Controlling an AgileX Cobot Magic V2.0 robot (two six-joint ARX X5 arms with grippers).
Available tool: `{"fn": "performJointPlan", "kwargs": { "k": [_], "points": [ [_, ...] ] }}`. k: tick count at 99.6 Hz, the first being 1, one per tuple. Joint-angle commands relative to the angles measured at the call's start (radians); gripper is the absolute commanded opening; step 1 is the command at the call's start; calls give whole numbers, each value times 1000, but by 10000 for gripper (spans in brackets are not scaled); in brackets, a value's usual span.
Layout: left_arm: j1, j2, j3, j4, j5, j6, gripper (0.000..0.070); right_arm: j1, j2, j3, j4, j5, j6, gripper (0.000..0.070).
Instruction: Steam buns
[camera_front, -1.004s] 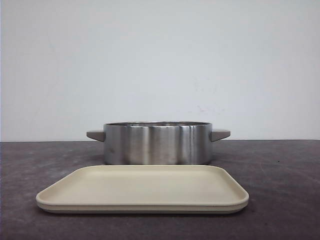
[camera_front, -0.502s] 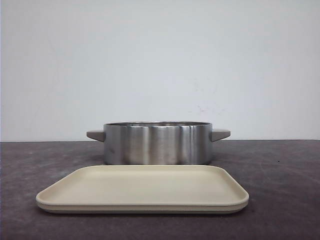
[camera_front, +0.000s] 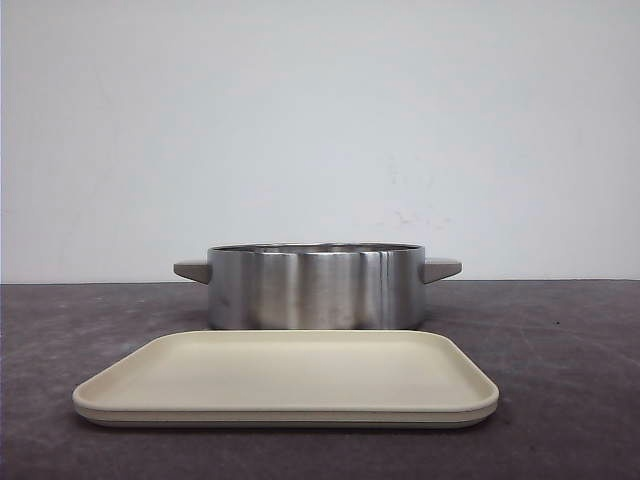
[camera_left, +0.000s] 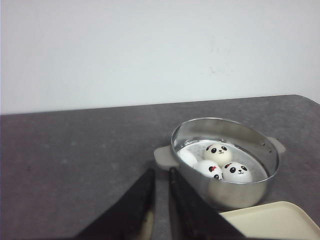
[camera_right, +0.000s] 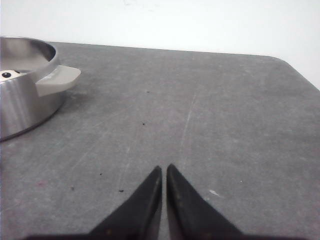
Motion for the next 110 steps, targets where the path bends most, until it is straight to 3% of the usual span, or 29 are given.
{"fn": "performJointPlan", "kwargs": {
  "k": [1,14,32,66,96,110],
  "points": [
    [30,-25,-92,97,28,-40,0,1,-1,-2,11,2,11,9],
    [105,-82,-262,231,30,-45,0,1,-1,-2,11,3,11,9],
    [216,-167,-389,239,93,-114,0,1,-1,-2,11,2,11,9],
    [270,-236,-520,263,93,10,0,1,-1,-2,11,3,11,9],
    [276,-236,-610,283,94,-14,0,1,-1,-2,11,3,11,9],
    [276,-236,-610,284,89,28,0,1,-1,-2,11,3,11,9]
  ]
}}
